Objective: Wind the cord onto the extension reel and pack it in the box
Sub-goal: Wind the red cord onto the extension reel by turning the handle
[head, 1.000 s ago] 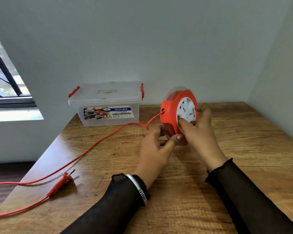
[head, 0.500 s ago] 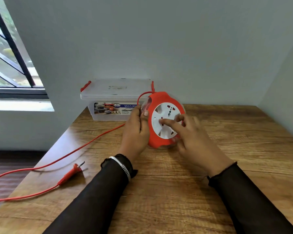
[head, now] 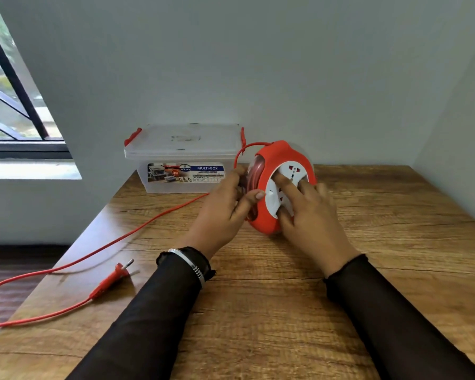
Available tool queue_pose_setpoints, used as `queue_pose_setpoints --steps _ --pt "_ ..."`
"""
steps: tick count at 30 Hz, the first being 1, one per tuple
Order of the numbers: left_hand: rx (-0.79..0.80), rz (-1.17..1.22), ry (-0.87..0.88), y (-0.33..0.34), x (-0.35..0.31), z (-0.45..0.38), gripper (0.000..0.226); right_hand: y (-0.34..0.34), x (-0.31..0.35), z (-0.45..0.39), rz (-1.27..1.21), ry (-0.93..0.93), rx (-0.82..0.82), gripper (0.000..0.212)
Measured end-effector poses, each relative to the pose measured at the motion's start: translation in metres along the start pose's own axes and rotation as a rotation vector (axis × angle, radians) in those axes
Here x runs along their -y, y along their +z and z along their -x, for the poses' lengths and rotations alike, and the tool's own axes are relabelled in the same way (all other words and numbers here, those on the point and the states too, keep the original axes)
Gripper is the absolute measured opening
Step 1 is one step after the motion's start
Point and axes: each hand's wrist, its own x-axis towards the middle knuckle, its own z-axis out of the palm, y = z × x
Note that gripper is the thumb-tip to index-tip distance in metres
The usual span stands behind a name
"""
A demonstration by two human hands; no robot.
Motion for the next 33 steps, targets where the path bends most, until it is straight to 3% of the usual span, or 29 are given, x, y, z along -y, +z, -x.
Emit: queue_pose_setpoints --steps 5,10,17,21,27,30,32,33 --pt "-0.022 0.069 -0.098 0.003 0.004 -0.002 0.049 -0.001 -0.005 -0.004 0.161 0.020 -0.063 0.060" --pt "-0.042 0.167 -0.157 0.018 0.002 0.002 0.047 -0.003 -0.002 -0.001 0.059 0.132 -0.143 0.059" --pt "-0.111 0.223 -0.165 0.041 -0.004 0.006 0.047 -0.002 0.000 -0.001 -0.451 0.462 -0.158 0.065" --pt "-0.113 0.275 -0.208 0.044 -0.005 0.007 0.052 -0.004 0.005 -0.002 -0.931 0.653 -0.151 0.064" --pt "-0.101 0.257 -0.220 0.043 -0.006 0.009 0.059 -0.018 0.009 -0.007 -1.341 0.889 0.043 0.059" --pt "-0.104 0.243 -0.201 0.043 -0.008 0.009 0.050 -0.018 0.007 -0.008 -1.519 0.948 0.147 0.034" --pt "-0.105 0.239 -0.180 0.043 -0.009 0.008 0.047 -0.018 0.008 -0.006 -1.706 0.951 0.147 0.010" --pt "-0.106 0.231 -0.174 0.043 -0.010 0.008 0.047 -0.018 0.009 -0.005 -1.784 0.946 0.141 0.009"
